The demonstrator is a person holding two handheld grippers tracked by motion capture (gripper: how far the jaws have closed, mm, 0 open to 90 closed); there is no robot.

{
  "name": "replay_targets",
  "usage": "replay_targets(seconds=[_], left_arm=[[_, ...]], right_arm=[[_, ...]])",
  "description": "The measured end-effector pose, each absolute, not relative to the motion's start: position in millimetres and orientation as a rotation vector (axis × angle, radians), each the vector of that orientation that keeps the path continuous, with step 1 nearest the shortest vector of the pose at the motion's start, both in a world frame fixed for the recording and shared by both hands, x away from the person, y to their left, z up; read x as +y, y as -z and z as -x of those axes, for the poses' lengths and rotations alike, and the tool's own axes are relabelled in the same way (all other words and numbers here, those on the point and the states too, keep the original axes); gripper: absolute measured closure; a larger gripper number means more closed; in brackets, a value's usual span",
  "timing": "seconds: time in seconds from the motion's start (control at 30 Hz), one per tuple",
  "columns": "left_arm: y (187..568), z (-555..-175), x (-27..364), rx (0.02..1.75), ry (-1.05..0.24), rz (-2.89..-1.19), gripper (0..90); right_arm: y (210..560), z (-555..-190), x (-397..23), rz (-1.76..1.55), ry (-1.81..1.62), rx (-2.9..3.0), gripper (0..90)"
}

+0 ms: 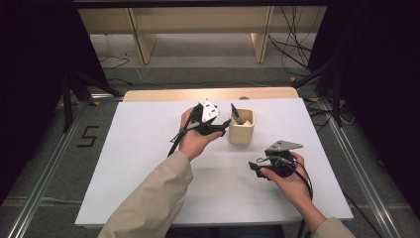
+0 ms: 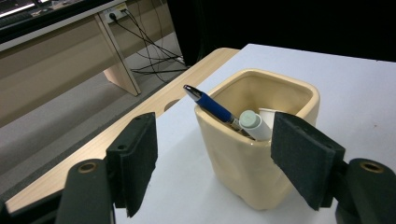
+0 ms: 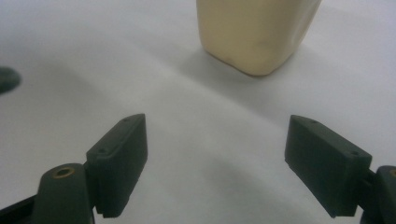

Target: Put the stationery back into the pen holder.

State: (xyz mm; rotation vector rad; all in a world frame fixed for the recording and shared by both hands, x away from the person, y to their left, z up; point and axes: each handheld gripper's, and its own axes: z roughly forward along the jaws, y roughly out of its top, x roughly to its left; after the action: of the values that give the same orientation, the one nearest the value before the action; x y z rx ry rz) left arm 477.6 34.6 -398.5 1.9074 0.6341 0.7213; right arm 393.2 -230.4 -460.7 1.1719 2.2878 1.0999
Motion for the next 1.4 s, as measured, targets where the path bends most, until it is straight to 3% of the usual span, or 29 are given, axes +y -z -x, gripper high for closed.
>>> replay_targets(seconds=[1.4], left_arm=[[413, -432, 108, 0.711, -0.659, -1.974, 28.4]], right_arm=[[460, -392, -231, -1.172, -1.115, 2.283, 21.6]])
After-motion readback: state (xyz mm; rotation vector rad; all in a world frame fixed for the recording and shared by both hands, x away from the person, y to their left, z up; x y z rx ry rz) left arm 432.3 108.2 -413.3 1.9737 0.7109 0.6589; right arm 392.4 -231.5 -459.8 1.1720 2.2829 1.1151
